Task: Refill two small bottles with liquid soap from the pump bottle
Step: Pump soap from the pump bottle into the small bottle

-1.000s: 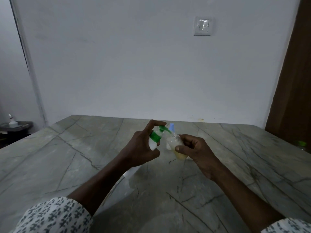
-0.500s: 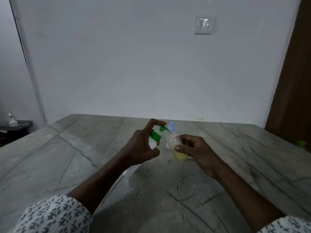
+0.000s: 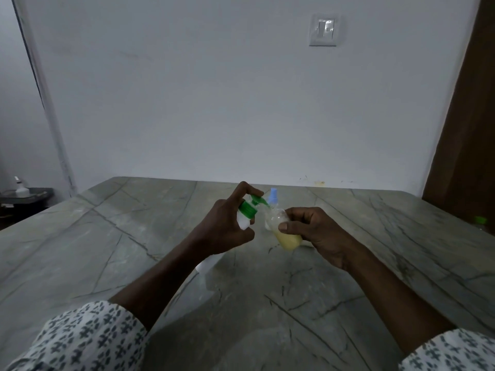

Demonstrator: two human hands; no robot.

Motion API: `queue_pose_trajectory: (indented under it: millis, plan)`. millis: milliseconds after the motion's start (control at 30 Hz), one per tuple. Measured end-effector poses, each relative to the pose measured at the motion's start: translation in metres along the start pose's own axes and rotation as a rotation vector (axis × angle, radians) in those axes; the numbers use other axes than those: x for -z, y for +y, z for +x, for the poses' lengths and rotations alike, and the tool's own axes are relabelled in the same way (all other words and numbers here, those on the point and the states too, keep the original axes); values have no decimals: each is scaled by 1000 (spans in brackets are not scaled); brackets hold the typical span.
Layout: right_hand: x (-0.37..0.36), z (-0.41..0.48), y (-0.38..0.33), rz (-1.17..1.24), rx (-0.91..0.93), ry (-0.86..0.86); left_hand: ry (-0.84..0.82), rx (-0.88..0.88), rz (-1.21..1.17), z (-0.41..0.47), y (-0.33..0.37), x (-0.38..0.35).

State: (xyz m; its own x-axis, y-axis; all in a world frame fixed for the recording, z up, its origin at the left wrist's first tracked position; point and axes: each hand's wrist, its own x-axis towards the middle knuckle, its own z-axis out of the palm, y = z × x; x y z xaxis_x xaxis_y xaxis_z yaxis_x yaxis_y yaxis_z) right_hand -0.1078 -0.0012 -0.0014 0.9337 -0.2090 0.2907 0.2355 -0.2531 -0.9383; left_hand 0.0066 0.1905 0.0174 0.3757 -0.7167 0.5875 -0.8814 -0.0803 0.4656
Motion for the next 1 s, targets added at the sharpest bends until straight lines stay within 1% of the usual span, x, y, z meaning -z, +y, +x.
queue_pose_trajectory:
  millis: [300,500,767,1000]
  plan:
    - [-2,-2,0,88,-12,40,19,-13,1,-2,2,1]
    - [-6,-1,3,72,-40,23,52,-25,18,-2,3,-1]
    - [-5,1,7,144,-80,18,16,-31,16,-2,0,-1]
    - [-4,2,9,138,-78,13,25,-25,25,-1,1,-2]
